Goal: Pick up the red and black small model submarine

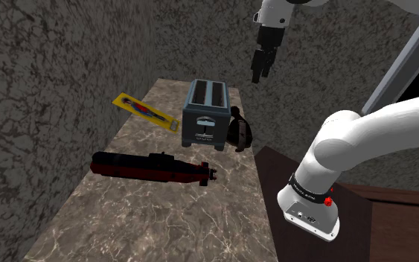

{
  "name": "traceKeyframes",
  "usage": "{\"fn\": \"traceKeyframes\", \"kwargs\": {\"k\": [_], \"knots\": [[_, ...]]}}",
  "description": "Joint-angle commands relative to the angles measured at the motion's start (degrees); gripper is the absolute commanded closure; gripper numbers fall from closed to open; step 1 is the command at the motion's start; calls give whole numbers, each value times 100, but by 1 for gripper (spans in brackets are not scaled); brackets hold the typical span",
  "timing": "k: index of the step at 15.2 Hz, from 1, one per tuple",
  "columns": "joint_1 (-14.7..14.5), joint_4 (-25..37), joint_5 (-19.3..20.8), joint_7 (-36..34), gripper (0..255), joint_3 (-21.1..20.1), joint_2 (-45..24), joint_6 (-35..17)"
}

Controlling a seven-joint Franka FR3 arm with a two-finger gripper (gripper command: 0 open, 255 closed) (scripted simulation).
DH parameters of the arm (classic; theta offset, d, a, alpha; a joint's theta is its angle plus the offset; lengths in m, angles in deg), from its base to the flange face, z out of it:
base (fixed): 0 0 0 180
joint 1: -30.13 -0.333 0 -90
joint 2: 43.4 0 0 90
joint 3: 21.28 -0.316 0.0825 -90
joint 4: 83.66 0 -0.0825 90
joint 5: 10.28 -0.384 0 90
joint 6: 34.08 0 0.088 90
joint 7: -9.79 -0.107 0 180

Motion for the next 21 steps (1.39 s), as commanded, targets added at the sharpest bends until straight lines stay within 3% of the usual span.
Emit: {"fn": "traceKeyframes", "kwargs": {"k": [1,11,21], "knots": [[0,0,0,0,0,0,0,0],[-491,-593,-762,-1057,0,-994,-669,-1457],[-841,-421,-1155,-2097,0,-2017,-2131,-3003]]}}
